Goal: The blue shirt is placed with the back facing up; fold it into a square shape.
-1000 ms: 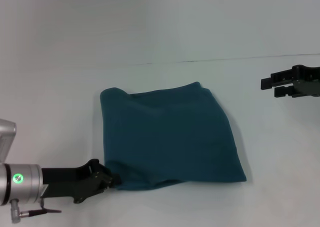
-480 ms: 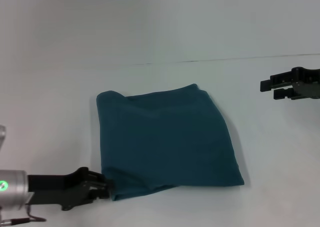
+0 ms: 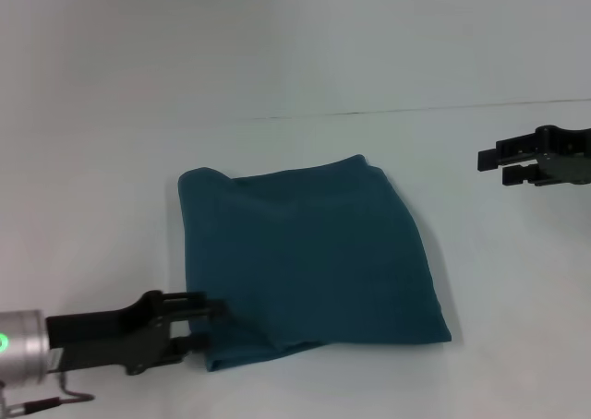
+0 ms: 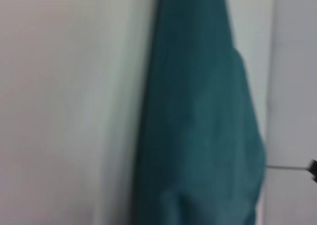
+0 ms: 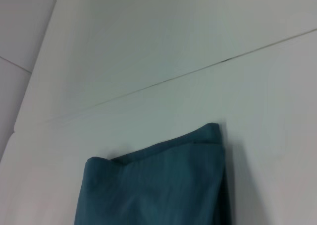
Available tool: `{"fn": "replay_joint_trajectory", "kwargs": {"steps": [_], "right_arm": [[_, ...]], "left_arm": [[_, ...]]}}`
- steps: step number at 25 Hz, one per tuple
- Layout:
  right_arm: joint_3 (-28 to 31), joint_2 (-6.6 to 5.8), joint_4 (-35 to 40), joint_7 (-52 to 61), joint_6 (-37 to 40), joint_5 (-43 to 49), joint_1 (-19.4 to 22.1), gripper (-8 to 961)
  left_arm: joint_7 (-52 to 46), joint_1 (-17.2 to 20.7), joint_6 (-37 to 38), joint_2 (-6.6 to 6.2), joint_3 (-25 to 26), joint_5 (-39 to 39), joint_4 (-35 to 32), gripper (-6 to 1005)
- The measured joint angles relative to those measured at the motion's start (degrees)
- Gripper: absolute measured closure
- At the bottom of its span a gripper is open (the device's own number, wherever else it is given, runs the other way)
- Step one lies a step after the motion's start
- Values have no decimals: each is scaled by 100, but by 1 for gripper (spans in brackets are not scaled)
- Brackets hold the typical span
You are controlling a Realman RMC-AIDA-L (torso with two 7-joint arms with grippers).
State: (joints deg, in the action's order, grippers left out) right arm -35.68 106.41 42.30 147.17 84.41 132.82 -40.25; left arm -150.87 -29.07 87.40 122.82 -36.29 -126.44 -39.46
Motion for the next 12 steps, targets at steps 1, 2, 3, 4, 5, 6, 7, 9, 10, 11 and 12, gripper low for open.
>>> {"fn": "replay_joint_trajectory", "kwargs": {"steps": [1,2,3,4,5,6,7,9,10,11,12], "right_arm": [[0,4,-5,0,0,-1,0,359],[0,7,-14,1,-2,-2,0,359],[0,9,-27,1,-2,-2,0,359],[1,9,-35,2,-4,-2,0,359],[3,9,-46,2,-8,-3,0,359],[5,10,-52,3,-17,-3,-1,359],[7,11,-55,4,-28,-3,-1,359],[8,11,-59,4,-52,-3,1,359],[9,11,-61,4,-61,-3,3,360],[9,10,-63,4,-69,-3,6,360],[9,8,-64,4,-69,-3,6,360]], "left_arm": [[30,-36,7,45,-9,38,10,453],[45,-55,8,67,-12,52,19,444],[61,-73,6,85,-19,63,36,434],[72,-85,-10,98,-32,67,66,425],[75,-98,-60,97,-56,64,110,415],[79,-108,-131,89,-101,49,173,406],[79,-118,-228,76,-153,20,248,396],[79,-124,-410,36,-212,-52,360,395],[79,-111,-503,8,-216,-92,401,395],[82,-97,-518,-5,-200,-100,405,395],[93,-85,-521,-18,-183,-101,405,394]]}}
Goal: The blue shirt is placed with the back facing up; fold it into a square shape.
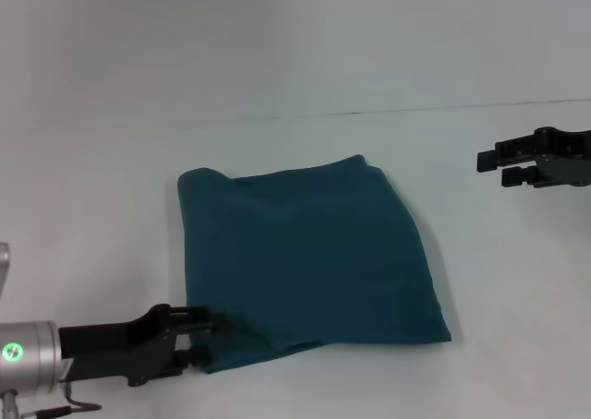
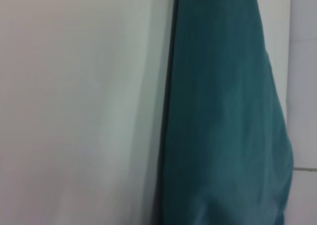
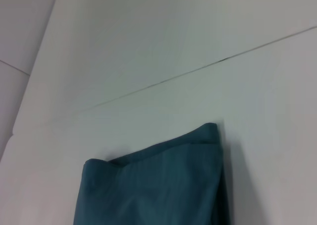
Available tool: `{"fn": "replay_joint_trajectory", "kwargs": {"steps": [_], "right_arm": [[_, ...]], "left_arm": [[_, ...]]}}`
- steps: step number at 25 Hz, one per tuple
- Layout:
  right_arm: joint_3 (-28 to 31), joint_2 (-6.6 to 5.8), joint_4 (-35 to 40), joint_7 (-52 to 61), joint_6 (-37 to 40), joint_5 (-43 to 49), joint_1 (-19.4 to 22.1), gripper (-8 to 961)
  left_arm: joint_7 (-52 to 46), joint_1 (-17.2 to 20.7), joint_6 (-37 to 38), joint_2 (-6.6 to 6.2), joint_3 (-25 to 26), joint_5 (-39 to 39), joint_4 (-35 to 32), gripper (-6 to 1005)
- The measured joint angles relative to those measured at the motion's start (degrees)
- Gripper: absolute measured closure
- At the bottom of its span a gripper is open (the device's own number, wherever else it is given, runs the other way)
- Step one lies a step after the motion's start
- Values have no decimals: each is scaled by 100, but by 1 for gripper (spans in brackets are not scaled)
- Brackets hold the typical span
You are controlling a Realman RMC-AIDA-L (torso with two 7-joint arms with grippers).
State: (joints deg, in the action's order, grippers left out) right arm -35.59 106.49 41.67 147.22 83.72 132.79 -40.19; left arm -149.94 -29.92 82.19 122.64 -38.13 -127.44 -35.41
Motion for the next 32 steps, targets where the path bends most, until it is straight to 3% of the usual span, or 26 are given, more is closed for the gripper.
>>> {"fn": "replay_joint_trajectory", "kwargs": {"steps": [4,8,11,15,20,24,27,32], "right_arm": [[0,-12,-1,-141,21,-28,3,360],[-9,48,0,-1287,292,-292,54,360],[-50,269,24,-2614,789,-545,132,361],[-145,678,62,-3977,1297,-517,171,361],[-371,951,52,-4197,1139,-488,119,361],[-647,1204,-13,-4198,1102,-501,19,360],[-827,1340,-305,-4217,950,-619,-134,360],[-1199,1358,-1135,-4301,266,-837,-434,358]], "left_arm": [[278,42,457,-54,98,120,-204,393],[1674,16,1811,-232,407,391,-361,392],[2517,34,2241,-269,347,225,-575,391],[3217,-11,2280,-304,206,-102,-721,390],[4217,-62,2241,-279,211,-133,-729,389],[4272,-192,1967,-261,200,-139,-678,387],[4266,-278,1910,-270,196,-159,-648,389],[4311,-317,1881,-323,217,-148,-594,394]]}}
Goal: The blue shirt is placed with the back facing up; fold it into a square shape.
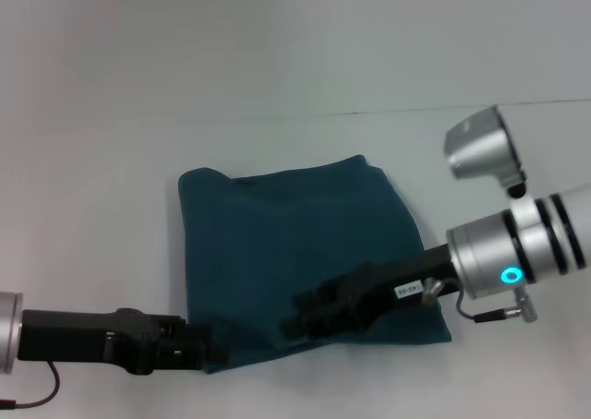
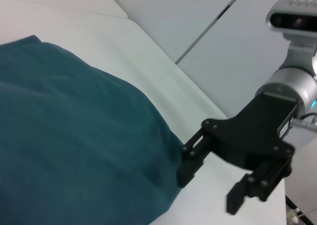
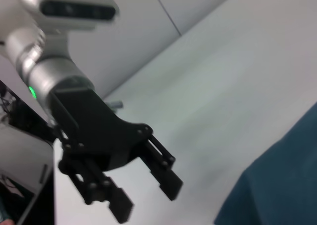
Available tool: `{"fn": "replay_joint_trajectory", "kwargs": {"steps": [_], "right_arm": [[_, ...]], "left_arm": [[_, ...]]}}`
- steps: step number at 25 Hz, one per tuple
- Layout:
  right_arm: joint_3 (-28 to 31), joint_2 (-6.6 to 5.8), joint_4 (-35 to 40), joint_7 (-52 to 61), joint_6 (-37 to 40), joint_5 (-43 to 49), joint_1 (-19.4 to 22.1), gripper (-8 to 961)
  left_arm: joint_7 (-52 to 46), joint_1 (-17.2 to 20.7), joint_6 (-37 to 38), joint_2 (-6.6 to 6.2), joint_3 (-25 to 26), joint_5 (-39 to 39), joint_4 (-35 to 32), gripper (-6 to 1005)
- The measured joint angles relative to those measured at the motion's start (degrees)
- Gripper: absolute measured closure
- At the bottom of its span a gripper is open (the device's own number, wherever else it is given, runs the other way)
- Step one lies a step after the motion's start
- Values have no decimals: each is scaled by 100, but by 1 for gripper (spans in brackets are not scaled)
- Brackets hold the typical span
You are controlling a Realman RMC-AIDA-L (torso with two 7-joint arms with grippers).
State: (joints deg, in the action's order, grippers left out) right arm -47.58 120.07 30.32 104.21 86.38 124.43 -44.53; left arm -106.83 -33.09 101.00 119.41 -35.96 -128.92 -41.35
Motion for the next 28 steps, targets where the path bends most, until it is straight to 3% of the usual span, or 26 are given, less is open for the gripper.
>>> {"fn": "replay_joint_trajectory", "kwargs": {"steps": [5,12,28], "right_arm": [[-279,0,-143,-214,-152,-152,-25,355],[-319,-57,96,-377,428,-189,153,351],[-284,-213,603,-407,803,-186,494,343]], "left_arm": [[15,11,-87,-18,1,-20,-13,397],[113,-38,-171,-42,-54,-23,-62,386],[186,-29,-221,-6,-232,-28,-233,165]]}}
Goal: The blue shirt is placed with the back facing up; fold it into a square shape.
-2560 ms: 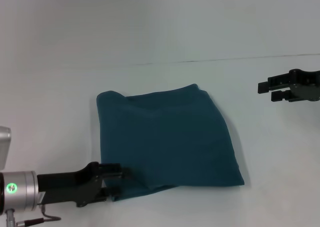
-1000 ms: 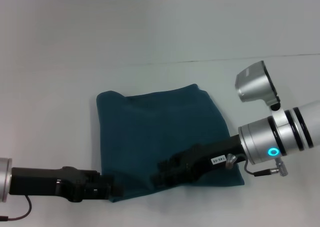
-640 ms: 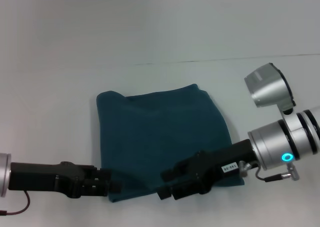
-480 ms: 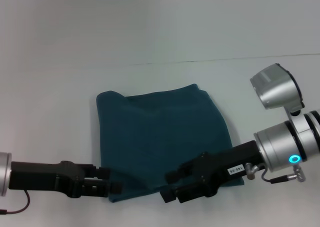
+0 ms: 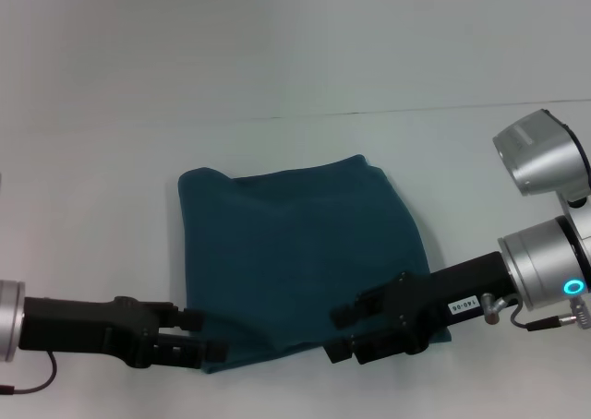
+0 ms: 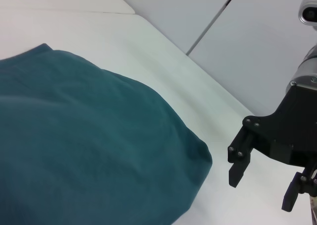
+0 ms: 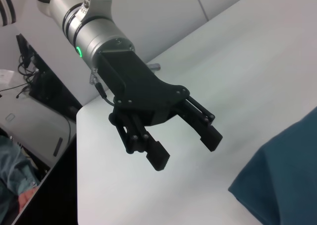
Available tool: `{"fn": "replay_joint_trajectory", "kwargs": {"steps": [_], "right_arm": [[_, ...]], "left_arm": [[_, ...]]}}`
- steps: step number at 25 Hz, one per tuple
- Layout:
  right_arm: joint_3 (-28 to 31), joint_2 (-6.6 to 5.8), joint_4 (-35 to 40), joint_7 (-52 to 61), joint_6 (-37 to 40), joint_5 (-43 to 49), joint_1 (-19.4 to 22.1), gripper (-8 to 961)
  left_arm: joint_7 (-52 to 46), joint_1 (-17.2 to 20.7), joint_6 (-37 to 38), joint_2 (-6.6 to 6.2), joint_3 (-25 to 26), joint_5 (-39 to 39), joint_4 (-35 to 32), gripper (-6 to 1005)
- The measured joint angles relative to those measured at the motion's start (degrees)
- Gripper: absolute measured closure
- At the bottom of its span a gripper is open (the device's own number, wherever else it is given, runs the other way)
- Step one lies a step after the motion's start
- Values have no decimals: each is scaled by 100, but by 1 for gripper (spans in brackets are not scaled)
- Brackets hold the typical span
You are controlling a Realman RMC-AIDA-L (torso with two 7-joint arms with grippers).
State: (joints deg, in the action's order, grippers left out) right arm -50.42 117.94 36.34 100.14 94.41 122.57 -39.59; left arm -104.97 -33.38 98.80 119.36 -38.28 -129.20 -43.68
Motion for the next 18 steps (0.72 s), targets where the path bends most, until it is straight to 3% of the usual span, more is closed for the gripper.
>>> {"fn": "replay_joint_trajectory", "kwargs": {"steps": [18], "right_arm": [[85,-52,14,22,-93,-31,44,343]], "left_arm": [[169,-22,-25,25,-5,46,0,165]]}}
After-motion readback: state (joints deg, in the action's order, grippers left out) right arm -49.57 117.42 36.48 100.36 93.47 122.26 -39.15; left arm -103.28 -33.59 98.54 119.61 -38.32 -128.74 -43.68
